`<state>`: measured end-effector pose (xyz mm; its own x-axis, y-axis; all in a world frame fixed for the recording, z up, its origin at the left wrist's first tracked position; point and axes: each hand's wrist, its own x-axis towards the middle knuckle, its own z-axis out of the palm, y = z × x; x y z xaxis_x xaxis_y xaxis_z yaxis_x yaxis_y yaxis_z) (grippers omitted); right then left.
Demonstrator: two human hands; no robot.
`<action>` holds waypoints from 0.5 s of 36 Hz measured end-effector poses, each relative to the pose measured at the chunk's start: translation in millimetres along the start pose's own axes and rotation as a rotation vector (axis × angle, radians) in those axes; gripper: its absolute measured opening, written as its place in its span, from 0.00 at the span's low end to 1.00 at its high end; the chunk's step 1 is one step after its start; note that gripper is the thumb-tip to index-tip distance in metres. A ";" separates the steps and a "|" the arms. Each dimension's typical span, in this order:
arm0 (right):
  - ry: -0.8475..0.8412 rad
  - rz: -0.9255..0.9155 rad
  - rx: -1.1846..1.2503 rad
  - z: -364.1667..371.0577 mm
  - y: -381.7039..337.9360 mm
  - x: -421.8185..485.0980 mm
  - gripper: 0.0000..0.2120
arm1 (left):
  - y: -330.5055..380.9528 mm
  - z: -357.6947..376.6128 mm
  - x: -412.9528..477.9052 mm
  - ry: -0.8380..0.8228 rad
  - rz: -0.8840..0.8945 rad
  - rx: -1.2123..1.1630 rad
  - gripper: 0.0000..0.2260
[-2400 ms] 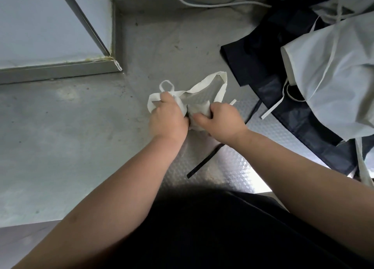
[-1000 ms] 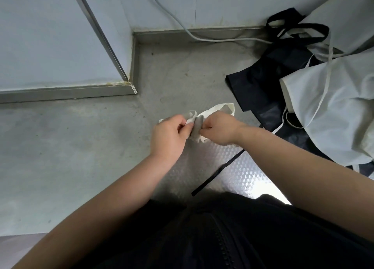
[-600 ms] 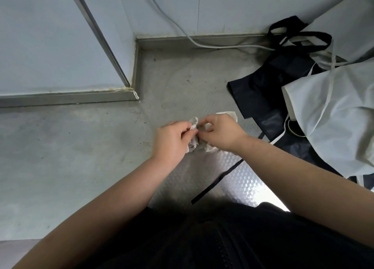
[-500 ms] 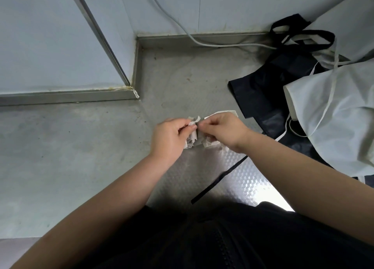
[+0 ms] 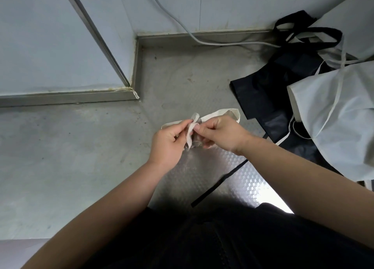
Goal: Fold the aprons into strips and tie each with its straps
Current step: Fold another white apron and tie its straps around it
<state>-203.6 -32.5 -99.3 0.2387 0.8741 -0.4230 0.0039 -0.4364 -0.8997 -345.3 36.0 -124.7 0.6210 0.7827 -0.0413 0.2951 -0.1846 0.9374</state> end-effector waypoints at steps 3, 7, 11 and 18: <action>-0.026 -0.033 -0.072 4.6 -4.0 -1.7 0.16 | 6.0 -1.5 0.2 -0.031 0.010 -0.079 0.19; -0.026 -0.027 -0.111 4.3 -4.5 -0.8 0.16 | 8.9 -6.2 0.9 -0.135 0.032 -0.107 0.19; -0.039 0.017 -0.140 2.2 -7.2 1.9 0.15 | 7.2 -4.8 2.2 -0.165 -0.035 -0.118 0.17; -0.035 0.084 -0.148 8.9 -11.1 6.8 0.14 | 8.7 -3.2 0.5 -0.060 -0.209 -0.290 0.13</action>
<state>-210.7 -19.9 -93.2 0.2101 0.8389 -0.5022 0.1286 -0.5329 -0.8364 -344.7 36.7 -115.5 0.6132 0.7478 -0.2545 0.2074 0.1584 0.9653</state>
